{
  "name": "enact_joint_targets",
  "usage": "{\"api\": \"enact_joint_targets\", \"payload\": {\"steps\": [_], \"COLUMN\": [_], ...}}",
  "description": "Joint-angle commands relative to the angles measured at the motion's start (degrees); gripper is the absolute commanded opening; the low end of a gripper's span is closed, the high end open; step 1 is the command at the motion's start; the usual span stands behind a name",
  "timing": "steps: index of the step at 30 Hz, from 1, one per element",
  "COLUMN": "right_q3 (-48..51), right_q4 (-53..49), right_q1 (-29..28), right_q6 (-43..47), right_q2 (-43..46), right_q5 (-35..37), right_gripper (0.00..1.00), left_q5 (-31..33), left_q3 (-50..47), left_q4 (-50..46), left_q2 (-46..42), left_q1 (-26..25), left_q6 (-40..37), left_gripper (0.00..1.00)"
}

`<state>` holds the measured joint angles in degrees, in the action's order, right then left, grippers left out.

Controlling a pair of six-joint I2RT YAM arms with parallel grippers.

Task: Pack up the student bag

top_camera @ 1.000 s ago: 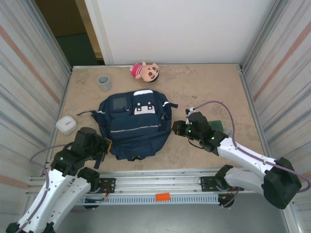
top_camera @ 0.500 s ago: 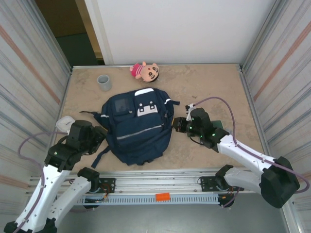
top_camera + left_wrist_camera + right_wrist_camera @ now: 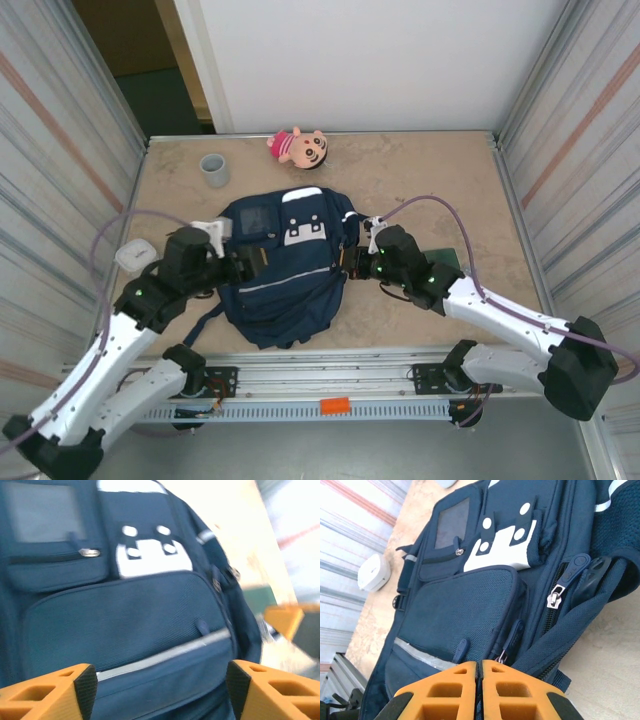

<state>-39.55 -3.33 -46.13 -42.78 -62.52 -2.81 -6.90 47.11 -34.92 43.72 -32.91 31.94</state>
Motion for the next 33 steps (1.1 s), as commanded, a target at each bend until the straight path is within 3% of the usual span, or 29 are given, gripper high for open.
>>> {"api": "enact_joint_targets", "payload": {"steps": [1, 5, 16, 18, 22, 25, 27, 33], "right_q3": [-3.9, -4.3, -4.7, -4.7, -4.5, -2.9, -0.8, 2.3], "right_q4": [3.9, 4.2, 4.3, 4.5, 4.7, 5.4, 7.9, 11.4], "right_q1": [-0.5, -0.8, -1.2, -1.2, -0.5, 2.4, 5.9, 15.4], "right_q6": [0.8, 0.7, 0.7, 0.6, 0.6, -0.6, -2.7, -5.6], "right_q2": [0.3, -0.1, -0.3, -0.5, -0.6, -0.6, -0.8, -4.5], "right_q5": [0.1, -0.2, -0.9, -1.0, -0.9, -1.4, -2.7, -1.8], "right_gripper": [0.0, 0.0, 0.0, 0.0, 0.0, 0.0, 0.0, 0.0], "left_q5": [-0.9, -2.3, -6.9, -7.2, -4.1, -2.0, -1.9, -1.4], "left_q3": [0.1, 0.9, 6.2, 6.6, 6.6, 5.5, 4.4, 2.8], "left_q4": [9.1, 13.5, 20.0, 20.0, 18.4, 17.9, 17.8, 16.3], "left_q2": [3.8, 11.7, 29.6, 31.1, 30.9, 27.3, 24.3, 15.8], "left_q1": [-7.7, -14.3, -18.9, -19.7, -20.1, -20.0, -20.0, -18.9], "left_q6": [-16.6, -22.5, -25.8, -26.8, -27.5, -28.5, -29.9, -31.2], "left_gripper": [0.71, 0.72, 0.72, 0.63, 0.24, 0.05, 0.0, 0.0]}}
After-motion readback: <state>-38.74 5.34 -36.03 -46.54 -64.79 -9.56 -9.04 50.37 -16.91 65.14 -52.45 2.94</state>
